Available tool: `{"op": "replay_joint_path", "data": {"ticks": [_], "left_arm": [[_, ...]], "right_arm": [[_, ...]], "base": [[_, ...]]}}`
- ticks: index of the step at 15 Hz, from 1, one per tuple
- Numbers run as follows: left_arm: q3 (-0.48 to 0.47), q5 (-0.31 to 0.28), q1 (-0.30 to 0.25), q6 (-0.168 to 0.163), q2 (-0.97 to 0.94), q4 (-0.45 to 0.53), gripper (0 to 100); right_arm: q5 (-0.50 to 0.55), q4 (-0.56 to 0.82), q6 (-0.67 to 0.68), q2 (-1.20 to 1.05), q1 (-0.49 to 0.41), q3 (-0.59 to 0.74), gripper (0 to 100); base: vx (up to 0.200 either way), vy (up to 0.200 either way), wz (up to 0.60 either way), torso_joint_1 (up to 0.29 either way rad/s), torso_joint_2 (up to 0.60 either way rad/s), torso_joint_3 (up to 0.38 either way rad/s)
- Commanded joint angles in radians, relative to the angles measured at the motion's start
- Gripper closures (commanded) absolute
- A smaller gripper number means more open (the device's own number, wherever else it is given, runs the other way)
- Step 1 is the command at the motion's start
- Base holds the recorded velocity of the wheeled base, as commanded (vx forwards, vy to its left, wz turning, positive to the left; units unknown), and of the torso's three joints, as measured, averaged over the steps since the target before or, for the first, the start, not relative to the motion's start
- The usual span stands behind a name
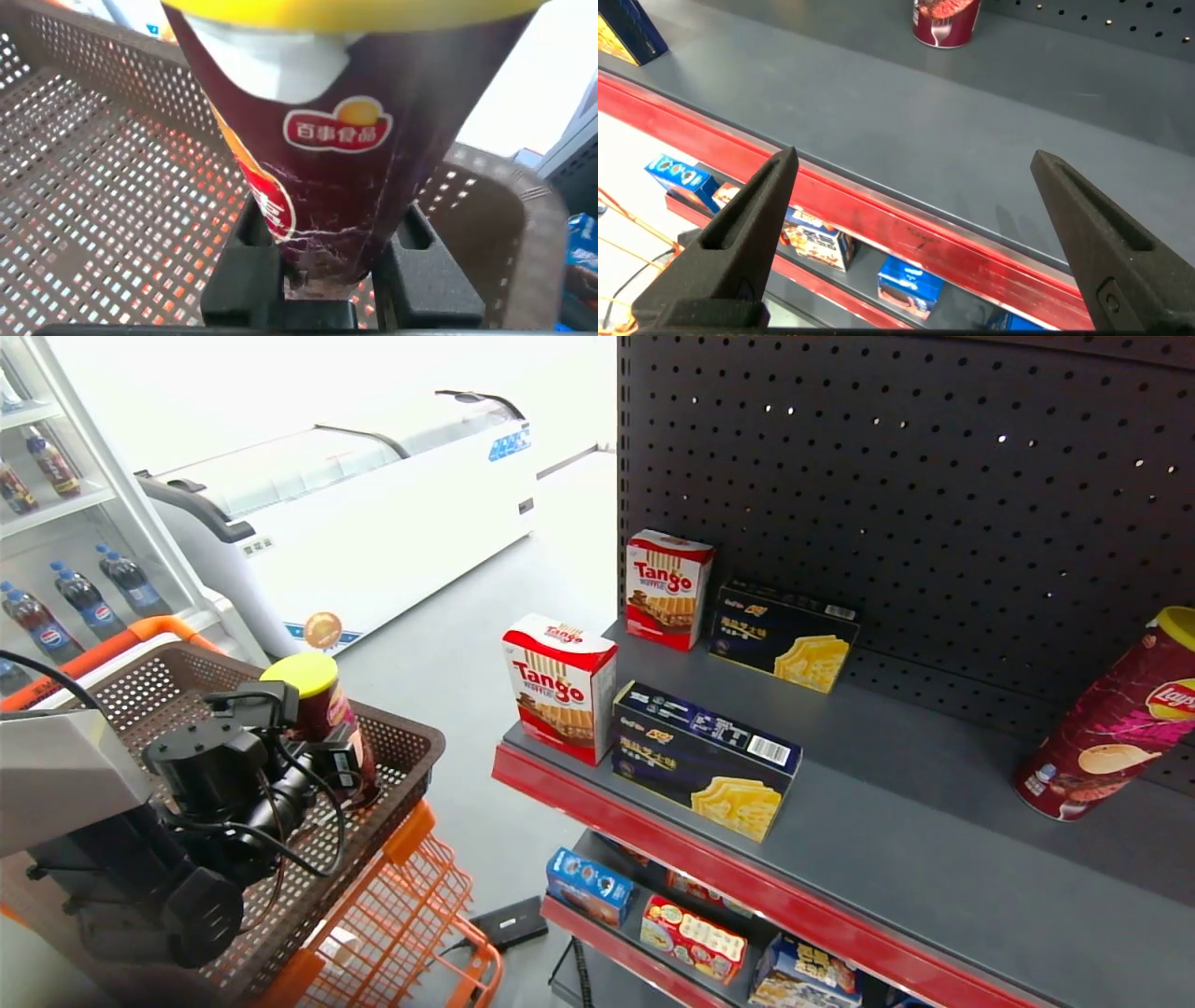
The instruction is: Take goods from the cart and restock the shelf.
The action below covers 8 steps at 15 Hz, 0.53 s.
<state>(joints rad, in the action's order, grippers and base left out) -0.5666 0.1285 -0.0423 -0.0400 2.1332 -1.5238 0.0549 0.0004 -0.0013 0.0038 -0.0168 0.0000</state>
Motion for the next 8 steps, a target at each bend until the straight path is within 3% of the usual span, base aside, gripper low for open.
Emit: {"op": "replay_joint_path", "data": {"ticks": [1,4,6,8], "left_arm": [[-0.007,-0.003,0.015,-0.003,-0.107,0.019,100],[-0.007,-0.009,0.036,0.002,-0.303,0.220,100],[0.036,-0.135,0.047,-0.001,-0.483,0.358,100],[0.047,-0.147,0.062,-0.004,-0.535,0.350,100]], "right_arm": [[0.000,0.000,0.000,0.001,0.000,0.000,0],[0.000,0.000,0.000,0.001,0.000,0.000,0],[0.000,0.000,0.000,0.001,0.000,0.000,0],[0.000,0.000,0.000,0.001,0.000,0.000,0]], "base": [[0.000,0.000,0.00,0.000,0.00,0.000],[0.000,0.000,0.00,0.000,0.00,0.000],[0.000,0.000,0.00,0.000,0.00,0.000],[0.000,0.000,0.00,0.000,0.00,0.000]]}}
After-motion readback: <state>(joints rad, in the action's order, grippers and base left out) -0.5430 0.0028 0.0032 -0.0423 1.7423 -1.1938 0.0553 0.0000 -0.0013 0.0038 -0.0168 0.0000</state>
